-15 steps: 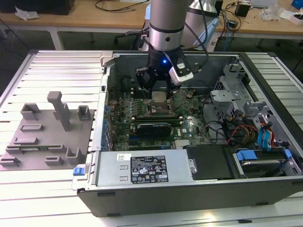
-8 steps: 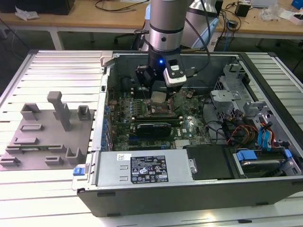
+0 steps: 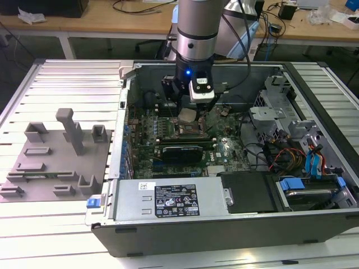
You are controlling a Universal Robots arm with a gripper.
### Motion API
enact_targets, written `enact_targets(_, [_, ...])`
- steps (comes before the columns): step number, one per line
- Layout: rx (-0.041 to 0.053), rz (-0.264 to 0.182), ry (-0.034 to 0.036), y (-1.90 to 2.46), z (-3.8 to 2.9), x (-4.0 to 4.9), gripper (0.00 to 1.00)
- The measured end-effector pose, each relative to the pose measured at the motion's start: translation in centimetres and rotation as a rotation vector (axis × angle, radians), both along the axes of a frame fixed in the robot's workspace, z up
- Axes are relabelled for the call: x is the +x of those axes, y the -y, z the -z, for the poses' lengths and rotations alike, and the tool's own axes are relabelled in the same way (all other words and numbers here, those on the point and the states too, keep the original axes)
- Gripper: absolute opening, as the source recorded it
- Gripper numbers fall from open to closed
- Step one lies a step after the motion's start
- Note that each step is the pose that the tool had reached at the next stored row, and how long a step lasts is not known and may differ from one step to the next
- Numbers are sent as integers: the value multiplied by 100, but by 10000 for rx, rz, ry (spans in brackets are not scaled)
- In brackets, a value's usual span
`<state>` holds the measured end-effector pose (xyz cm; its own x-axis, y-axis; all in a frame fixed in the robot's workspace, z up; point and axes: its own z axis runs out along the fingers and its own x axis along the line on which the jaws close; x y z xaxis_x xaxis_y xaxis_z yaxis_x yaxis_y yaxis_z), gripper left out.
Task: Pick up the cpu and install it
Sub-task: 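Place the cpu into insertion slot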
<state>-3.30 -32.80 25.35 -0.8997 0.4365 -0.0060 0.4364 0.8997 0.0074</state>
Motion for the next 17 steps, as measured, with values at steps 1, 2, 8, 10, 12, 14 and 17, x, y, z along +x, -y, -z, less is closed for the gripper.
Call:
enact_targets(1, [0,154,0,0,0,0,55])
enact_targets(2, [-1,387,0,0,0,0,55])
enact_targets(8, [0,1973,0,0,3,0,55])
enact_targets(10, [0,2279,0,0,3,0,55])
enact_targets(12, [0,2712,0,0,3,0,55])
enact_targets(14, [0,3110,0,0,3,0,55])
enact_targets(17, [0,3936,0,0,4,0,55])
